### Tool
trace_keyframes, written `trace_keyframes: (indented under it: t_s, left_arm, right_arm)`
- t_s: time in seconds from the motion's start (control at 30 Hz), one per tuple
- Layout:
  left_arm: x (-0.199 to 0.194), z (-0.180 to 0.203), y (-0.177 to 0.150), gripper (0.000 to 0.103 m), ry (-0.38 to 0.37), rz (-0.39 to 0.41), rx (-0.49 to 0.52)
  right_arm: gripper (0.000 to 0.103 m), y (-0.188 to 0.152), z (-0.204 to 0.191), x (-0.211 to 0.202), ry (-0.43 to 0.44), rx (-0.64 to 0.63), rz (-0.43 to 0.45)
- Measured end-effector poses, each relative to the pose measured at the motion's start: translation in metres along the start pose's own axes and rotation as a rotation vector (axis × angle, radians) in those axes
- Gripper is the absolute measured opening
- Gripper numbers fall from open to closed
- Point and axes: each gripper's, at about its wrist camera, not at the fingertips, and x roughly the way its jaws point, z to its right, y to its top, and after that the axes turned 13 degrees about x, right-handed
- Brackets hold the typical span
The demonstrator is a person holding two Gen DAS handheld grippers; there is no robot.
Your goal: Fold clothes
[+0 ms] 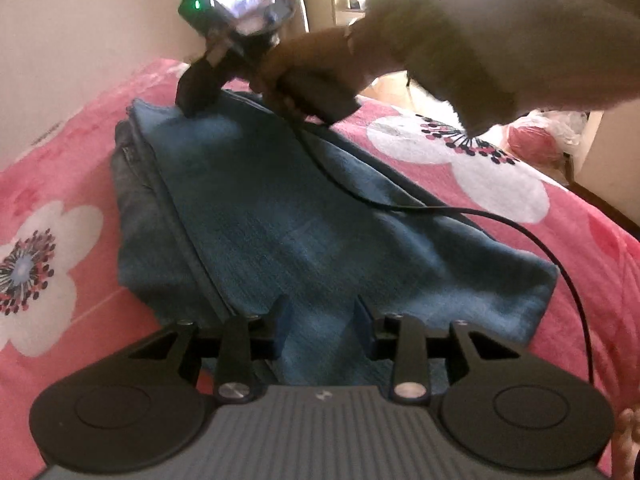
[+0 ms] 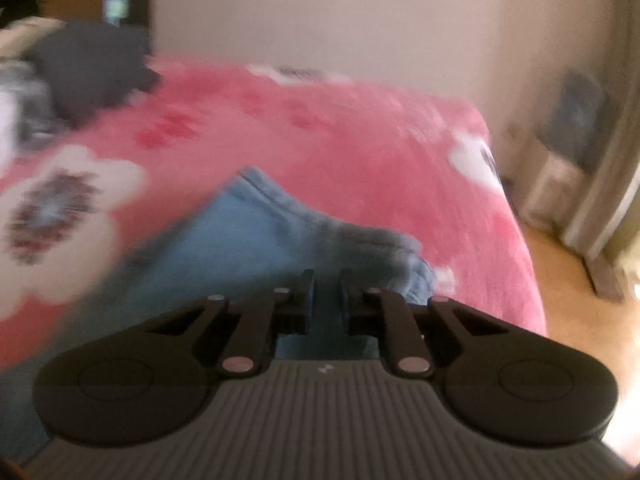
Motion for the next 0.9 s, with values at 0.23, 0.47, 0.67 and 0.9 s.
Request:
trace_keyframes:
  t_s: [0.23,0.47,0.67,0.9]
  left_arm:
    - [-0.006,-0.003,-0.004,0.041,-0.019,0.006,-0.077]
    - [-0.01,0.003,-0.001,0.046,-0.028,-0.023,-0.079]
    - [-0.015,0.009,-0.004,0.051,-0.027,-0.012,-0.047]
    - [-0.021,0.013,-0.012,0.052,-0.032,0.016,-0.018]
  right_arm:
    - [0.012,0.017,-0.011,-0.025,0.122,0.033,0.036]
    - [0.013,0.02,-0.018,-0.011,0.075,0.02,0.017]
    - [0.019,0.02,-0.019,-0.007,0.028,0.022,0.002]
    - [0.024,0.02,0.035,-0.136,0.102,0.237,0.1]
